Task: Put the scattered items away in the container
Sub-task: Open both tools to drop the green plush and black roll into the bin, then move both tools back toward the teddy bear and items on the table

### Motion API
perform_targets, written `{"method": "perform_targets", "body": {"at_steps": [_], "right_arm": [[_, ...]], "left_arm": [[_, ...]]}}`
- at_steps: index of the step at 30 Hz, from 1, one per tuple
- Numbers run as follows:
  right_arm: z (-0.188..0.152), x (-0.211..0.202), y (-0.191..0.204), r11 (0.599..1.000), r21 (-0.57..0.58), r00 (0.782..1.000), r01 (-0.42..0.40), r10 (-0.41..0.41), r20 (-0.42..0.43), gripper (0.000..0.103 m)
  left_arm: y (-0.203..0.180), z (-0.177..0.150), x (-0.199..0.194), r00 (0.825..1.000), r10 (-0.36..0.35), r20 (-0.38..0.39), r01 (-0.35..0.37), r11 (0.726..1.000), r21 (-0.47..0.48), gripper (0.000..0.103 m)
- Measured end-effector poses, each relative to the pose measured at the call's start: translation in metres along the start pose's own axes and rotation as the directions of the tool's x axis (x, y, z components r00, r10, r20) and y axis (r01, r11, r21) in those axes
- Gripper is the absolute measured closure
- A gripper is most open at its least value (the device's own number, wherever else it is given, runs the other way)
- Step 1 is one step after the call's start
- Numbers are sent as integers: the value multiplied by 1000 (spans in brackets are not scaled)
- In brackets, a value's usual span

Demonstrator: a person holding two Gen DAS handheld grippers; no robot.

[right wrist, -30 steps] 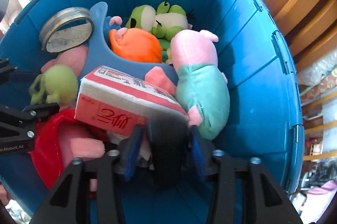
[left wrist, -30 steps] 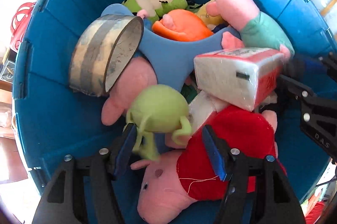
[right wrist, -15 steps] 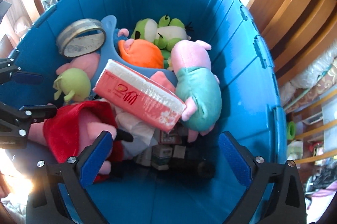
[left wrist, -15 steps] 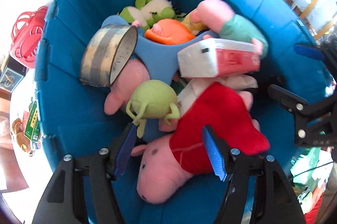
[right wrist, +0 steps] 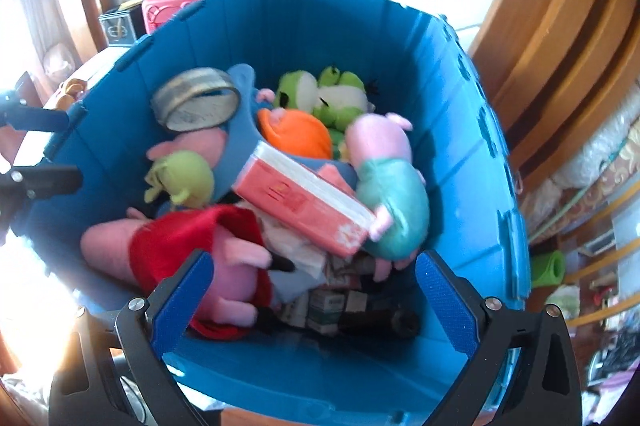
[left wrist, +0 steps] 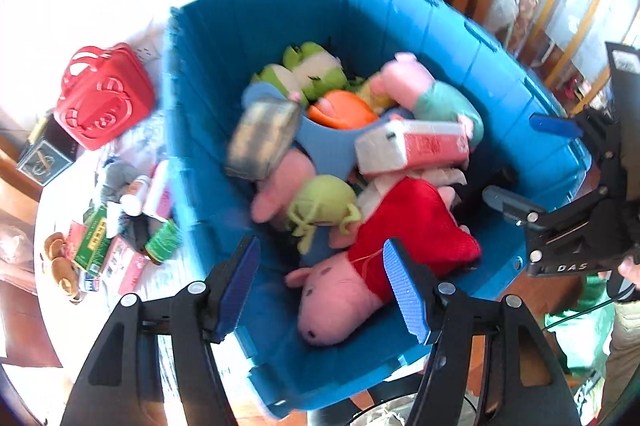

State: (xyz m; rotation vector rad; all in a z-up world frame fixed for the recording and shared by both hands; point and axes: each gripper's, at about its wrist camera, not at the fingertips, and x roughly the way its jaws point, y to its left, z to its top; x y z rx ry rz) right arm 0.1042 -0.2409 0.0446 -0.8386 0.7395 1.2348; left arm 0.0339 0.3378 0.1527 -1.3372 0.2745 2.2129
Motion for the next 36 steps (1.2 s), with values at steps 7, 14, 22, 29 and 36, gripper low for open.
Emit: {"method": "perform_targets", "body": {"at_steps": [7, 14, 22, 29, 36], "right_arm": [[27, -12, 49, 999, -36, 998, -17, 19, 52, 1], [62, -35, 134, 997, -39, 987, -64, 69, 145, 0], [94, -42, 262, 992, -44, 970, -115, 122, 209, 0], [112, -18, 349, 981, -46, 967, -190, 196, 163, 0], [131, 20, 391, 980, -65, 971, -188, 195, 139, 0]], "left_arm": [[60, -28, -29, 994, 72, 82, -66, 995, -81, 39], [150, -79, -51, 981, 132, 138, -113, 983, -142, 39], [283, -154, -64, 977, 153, 146, -117, 967, -228, 39], [377, -206, -60, 968, 217, 127, -158, 919, -362, 39], [453, -252, -52, 948, 307, 88, -221, 831, -510, 39]]}}
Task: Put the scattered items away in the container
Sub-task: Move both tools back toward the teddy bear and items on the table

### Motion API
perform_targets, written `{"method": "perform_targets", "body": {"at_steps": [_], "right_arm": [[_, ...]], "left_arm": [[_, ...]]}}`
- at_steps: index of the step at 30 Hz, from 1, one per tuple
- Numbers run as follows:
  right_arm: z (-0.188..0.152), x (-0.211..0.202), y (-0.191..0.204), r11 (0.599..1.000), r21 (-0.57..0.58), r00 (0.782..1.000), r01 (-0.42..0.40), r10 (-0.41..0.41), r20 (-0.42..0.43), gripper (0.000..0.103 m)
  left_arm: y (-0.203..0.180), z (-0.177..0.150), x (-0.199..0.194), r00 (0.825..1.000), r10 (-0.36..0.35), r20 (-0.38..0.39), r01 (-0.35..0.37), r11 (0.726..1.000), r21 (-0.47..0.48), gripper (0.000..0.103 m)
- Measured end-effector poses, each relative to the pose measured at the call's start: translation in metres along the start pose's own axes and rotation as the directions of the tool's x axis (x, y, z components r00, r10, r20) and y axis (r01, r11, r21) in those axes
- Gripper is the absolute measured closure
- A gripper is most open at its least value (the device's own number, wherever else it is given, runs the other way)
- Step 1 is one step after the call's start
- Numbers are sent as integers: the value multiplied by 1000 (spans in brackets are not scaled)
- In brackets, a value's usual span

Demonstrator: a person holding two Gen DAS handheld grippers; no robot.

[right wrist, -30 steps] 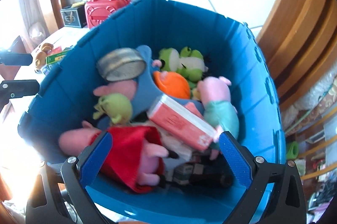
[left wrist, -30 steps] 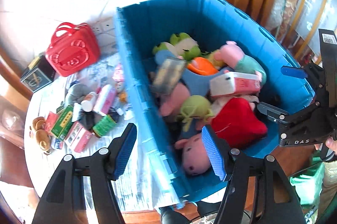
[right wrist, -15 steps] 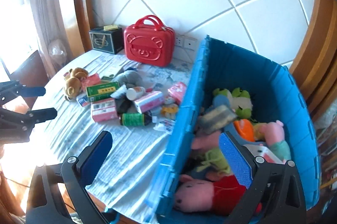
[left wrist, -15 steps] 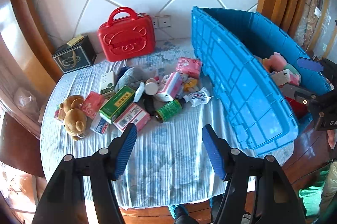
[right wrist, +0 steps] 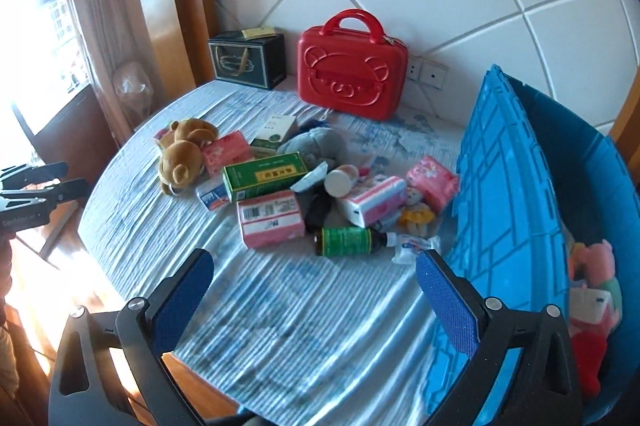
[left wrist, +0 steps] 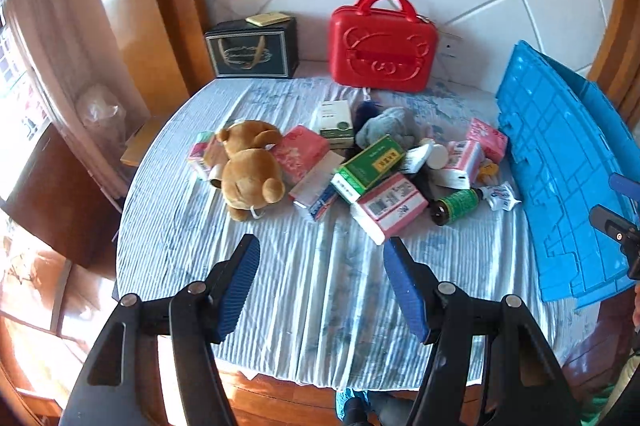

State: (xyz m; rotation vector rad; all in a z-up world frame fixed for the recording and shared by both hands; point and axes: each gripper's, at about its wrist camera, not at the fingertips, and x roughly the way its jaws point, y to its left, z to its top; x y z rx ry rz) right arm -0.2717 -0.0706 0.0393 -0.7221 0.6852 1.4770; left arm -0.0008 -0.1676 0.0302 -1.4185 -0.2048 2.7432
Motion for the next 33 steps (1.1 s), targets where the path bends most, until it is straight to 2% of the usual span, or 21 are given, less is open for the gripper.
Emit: {"method": "perform_targets", "body": {"at_steps": [6, 9, 13, 18, 24, 28, 33], "right_arm": [[19, 48, 18, 998, -31, 998, -61, 61, -10, 0], [27, 70, 31, 998, -29, 998, -55, 54, -28, 0], [38, 99, 60, 995, -35, 994, -90, 87, -69, 0], [47, 130, 102, 991, -20, 987, -130, 128, -92, 0], [62, 172, 147, 991, 107, 988, -84, 97, -121, 0], [66, 197, 175, 984, 163, 983, -68, 94, -156, 0], [77, 223, 212, 980, 184, 979, -80, 112, -169, 0]], "left_arm": [[59, -11, 27, 995, 98, -33, -101, 986, -131, 39], [83, -17, 40, 994, 92, -52, -100, 978, -184, 39], [112, -16, 60, 995, 78, -67, -91, 973, -213, 39], [146, 3, 97, 996, 59, -70, -70, 983, -167, 39], [186, 33, 144, 998, 39, -52, -41, 998, -44, 39], [217, 50, 181, 997, 17, -78, -19, 1000, -19, 39], [242, 73, 229, 998, -5, -70, 4, 1000, -21, 39]]}}
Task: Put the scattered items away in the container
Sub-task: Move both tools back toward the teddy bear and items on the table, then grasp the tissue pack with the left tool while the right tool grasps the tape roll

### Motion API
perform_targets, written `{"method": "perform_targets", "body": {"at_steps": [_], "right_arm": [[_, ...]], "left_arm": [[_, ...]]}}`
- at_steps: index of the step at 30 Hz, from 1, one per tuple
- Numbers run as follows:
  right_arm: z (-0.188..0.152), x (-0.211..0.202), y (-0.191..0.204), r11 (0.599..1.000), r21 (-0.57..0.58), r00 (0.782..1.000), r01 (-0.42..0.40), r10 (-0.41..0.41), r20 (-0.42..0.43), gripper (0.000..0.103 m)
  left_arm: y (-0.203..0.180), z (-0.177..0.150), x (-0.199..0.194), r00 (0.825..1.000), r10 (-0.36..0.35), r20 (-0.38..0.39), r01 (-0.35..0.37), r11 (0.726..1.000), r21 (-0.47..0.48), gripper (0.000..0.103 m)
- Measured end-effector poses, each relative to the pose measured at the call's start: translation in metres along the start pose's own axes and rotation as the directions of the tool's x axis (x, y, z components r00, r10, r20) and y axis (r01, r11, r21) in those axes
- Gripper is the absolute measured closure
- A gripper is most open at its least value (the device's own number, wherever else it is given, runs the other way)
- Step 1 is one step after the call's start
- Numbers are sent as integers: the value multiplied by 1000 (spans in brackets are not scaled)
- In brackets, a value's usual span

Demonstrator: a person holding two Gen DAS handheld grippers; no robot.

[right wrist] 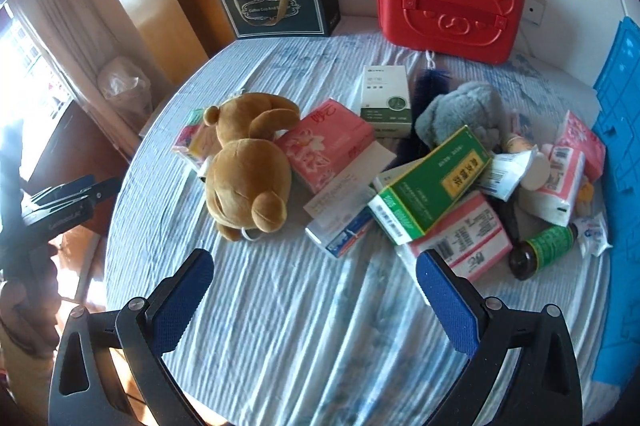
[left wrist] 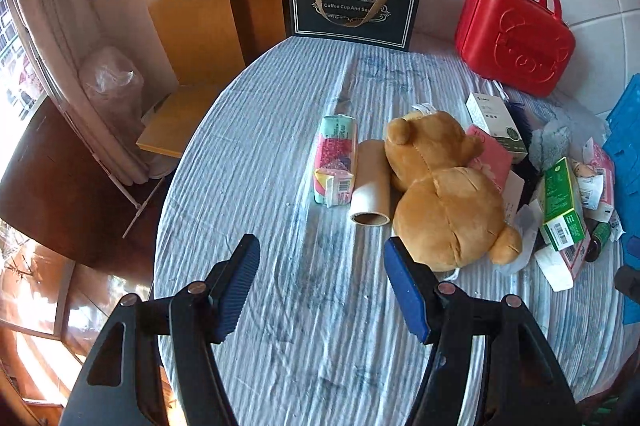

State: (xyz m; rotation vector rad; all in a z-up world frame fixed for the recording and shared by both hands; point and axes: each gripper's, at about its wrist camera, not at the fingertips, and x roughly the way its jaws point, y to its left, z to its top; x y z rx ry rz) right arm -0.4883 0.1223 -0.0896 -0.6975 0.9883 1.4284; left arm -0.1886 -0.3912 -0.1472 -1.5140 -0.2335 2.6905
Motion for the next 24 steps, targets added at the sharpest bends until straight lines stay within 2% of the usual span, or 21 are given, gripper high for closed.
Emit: {"method": "perform_targets", "body": {"at_steps": [3, 6, 8, 9, 11, 12, 13, 15, 22, 24], "right_arm": [[13, 8, 27, 1000, -23, 999, -21, 21, 31, 2], [30, 18, 48, 999, -43, 998, 10, -7, 59, 18], [40, 28, 57, 999, -41, 998, 8, -6, 56, 21], [45, 34, 62, 999, -44, 999, 6, -4, 49, 25], [52, 45, 71, 999, -46, 999, 3, -1, 40, 32], [55, 51, 76, 999, -45, 999, -2, 3, 34, 33], [58, 57, 81, 999, -44, 1000, -10, 11, 27, 35], [62, 68, 93, 998, -48, 999, -32, 33, 13, 42], [67, 126, 141, 992, -65, 993, -104, 100, -69, 56], [66, 148, 157, 991, -70, 989, -118, 111, -100, 57]], "left_arm": [[0, 16, 29, 999, -37, 1, 37, 999, 23, 39], [-5, 33, 62, 999, -43, -3, 43, 997, 61, 39], [-9, 44, 84, 1000, -27, -2, 27, 996, 82, 39], [-9, 48, 96, 1000, -24, -6, 25, 996, 83, 39], [-6, 54, 119, 997, -61, -38, 64, 995, 73, 40], [-5, 55, 130, 994, -87, -61, 91, 994, 67, 56], [-3, 54, 138, 990, -113, -82, 118, 991, 61, 66], [4, 48, 136, 989, -133, -62, 137, 989, 52, 67], [62, 7, 108, 998, -50, -49, 51, 999, 7, 68], [74, -2, 105, 999, -30, -46, 30, 1000, 1, 68]]}}
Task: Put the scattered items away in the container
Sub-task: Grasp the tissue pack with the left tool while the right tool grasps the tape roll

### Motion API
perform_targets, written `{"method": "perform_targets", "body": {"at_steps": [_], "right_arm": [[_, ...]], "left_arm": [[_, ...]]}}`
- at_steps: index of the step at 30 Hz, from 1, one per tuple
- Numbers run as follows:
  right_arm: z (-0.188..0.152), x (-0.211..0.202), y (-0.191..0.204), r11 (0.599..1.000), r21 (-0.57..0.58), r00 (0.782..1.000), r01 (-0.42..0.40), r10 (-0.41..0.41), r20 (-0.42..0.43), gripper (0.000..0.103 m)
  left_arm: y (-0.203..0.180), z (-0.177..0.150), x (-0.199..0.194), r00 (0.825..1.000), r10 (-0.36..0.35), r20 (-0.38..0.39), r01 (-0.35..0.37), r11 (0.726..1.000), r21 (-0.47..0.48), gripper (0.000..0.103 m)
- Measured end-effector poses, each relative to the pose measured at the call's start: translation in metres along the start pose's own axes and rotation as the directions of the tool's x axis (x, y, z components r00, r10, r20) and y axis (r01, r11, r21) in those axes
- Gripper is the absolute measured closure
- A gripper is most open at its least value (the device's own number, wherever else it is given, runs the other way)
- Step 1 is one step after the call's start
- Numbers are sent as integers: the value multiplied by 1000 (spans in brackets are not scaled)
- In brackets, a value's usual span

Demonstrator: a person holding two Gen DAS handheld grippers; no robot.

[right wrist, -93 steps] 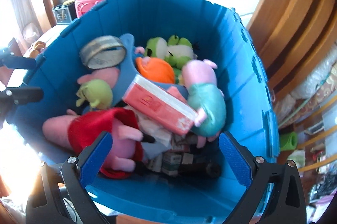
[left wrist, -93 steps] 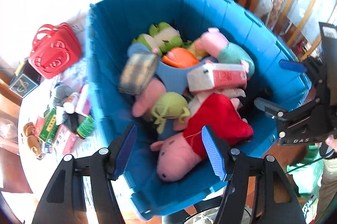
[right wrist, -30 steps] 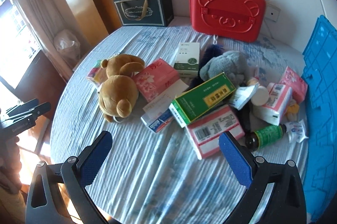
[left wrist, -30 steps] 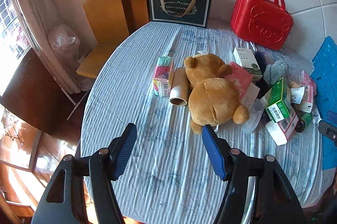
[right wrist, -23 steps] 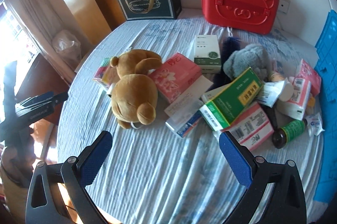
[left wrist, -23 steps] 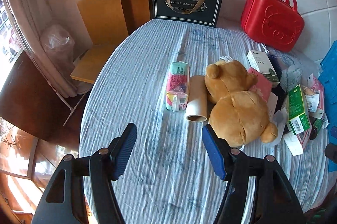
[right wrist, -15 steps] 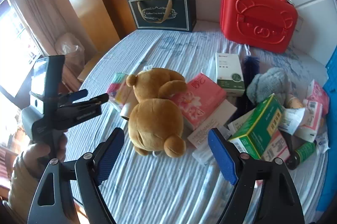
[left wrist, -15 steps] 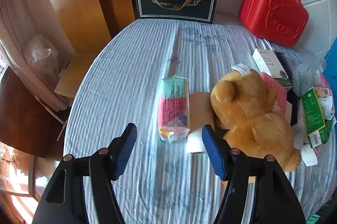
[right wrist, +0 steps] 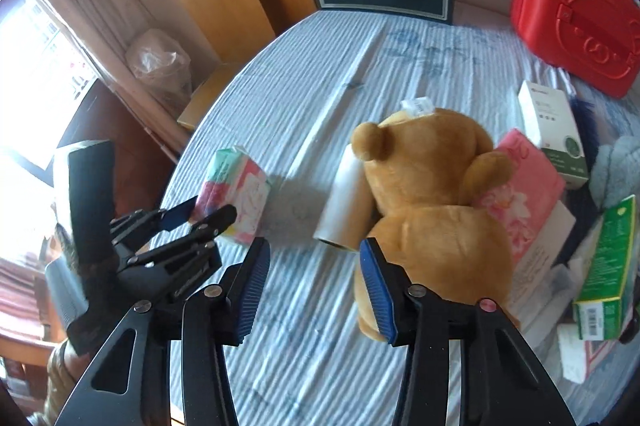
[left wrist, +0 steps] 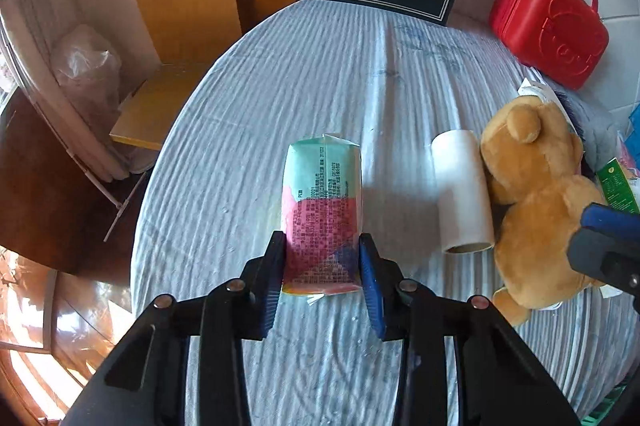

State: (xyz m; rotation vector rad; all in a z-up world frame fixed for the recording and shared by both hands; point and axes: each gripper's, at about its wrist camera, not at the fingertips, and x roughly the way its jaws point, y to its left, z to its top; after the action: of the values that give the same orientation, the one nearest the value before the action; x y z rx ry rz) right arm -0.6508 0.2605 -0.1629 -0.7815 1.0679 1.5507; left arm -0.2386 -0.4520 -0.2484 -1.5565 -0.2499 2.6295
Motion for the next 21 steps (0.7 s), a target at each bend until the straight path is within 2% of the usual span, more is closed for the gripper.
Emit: {"method": "perform_targets", "body": {"at_steps": [4, 6, 8, 15, 17, 18, 20, 21], "right_arm": [[5, 48, 14, 999, 5, 998, 34, -33, -61, 57], [6, 63, 15, 995, 7, 992, 104, -103, -66, 57], [8, 72, 11, 987, 17, 986, 158, -157, -60, 57], [25, 91, -2, 970, 44, 970, 238, -236, -54, 55], [28, 99, 5, 966, 14, 964, 260, -258, -68, 50], [28, 104, 10, 962, -14, 960, 271, -271, -74, 42], [26, 111, 15, 956, -46, 954, 290, -292, -64, 43], [25, 111, 16, 956, -53, 956, 287, -290, -52, 48]], "left_arm": [[15, -3, -1, 1000, -5, 18, 5, 1000, -30, 68], [16, -1, 0, 1000, -3, 27, 4, 1000, -31, 68], [13, 1, 2, 999, -1, 37, 2, 1000, -24, 68], [4, 14, 9, 998, 1, 59, 0, 1000, -14, 68], [2, 15, 10, 998, 4, 62, -4, 1000, -11, 68], [2, 15, 10, 998, 10, 63, -10, 1000, -13, 69], [7, 14, 10, 998, -5, 60, 7, 999, -32, 68], [9, 13, 9, 998, -11, 58, 14, 999, -39, 68]]}}
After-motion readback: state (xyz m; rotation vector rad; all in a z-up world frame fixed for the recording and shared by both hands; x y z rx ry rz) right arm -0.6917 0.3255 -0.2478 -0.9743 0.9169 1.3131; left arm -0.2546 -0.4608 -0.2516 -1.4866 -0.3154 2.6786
